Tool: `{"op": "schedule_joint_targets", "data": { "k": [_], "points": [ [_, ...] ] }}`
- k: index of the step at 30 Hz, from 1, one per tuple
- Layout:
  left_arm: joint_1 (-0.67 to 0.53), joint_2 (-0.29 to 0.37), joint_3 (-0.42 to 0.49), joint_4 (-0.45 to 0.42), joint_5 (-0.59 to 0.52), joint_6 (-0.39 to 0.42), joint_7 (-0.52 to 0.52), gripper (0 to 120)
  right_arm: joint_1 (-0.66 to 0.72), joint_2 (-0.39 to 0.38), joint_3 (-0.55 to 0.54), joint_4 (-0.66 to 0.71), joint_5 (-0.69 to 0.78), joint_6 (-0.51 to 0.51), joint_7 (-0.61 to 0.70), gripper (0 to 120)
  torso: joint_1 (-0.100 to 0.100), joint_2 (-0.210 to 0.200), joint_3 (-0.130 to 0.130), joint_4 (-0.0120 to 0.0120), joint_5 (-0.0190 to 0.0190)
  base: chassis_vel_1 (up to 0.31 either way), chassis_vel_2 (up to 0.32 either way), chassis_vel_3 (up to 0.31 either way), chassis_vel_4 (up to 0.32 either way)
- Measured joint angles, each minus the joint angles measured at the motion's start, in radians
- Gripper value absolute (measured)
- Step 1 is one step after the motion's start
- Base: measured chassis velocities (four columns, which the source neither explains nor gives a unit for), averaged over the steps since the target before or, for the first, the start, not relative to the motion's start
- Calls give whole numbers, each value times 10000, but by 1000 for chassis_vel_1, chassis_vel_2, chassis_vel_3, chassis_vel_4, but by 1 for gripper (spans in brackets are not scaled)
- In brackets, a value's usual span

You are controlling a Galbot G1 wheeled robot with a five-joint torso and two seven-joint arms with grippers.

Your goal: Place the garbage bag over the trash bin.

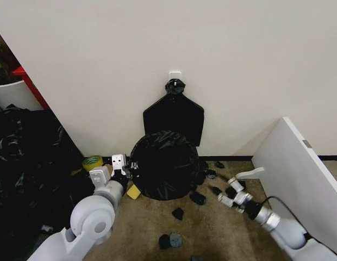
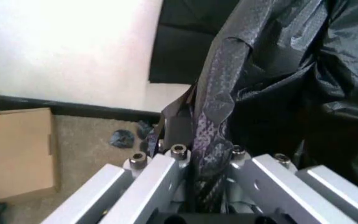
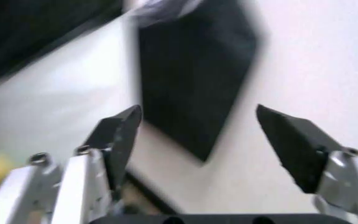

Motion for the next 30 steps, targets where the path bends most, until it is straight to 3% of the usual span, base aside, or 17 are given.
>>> {"op": "schedule_joint_targets", "data": {
  "k": [3,4,10,14,17,20,25,30],
  "points": [
    [207,-94,132,56,359,-501,360,1,-226,-157,-185,1892,870,-1618,1981,81,0,1,0,3,-3,0,0,0,0],
    [207,-94,132,56,359,-501,360,1,-226,-157,-185,1892,870,-1618,1981,81,0,1,0,3,-3,0,0,0,0],
    [343,-237,294,267,850,-1441,1051,1,-533,-251,-1070,5185,2901,-4395,4223,56,-1,0,-1,-1,-1,0,0,0,0],
    [353,-253,324,383,1006,-1652,1203,1,-440,-190,-1380,5973,3531,-4970,4686,47,0,0,-1,-1,-3,0,0,0,0],
    [304,-298,460,650,1271,-1821,1379,1,-282,41,-1660,6980,3987,-5409,5082,30,0,0,-1,2,-5,0,0,0,0],
    [294,-341,511,763,1420,-1921,1479,1,-239,99,-1822,7199,3840,-5365,4885,24,0,0,-1,-1,0,0,0,0,0],
    [220,-424,622,993,1827,-2236,1621,1,-98,241,-2972,7142,2794,-5778,4833,1,-1,0,-1,0,-2,0,0,0,0],
    [103,-441,809,1171,2233,-2385,1731,1,122,460,-3682,6932,2231,-6826,5446,0,0,0,0,1,-2,0,0,0,0]
  ]
}}
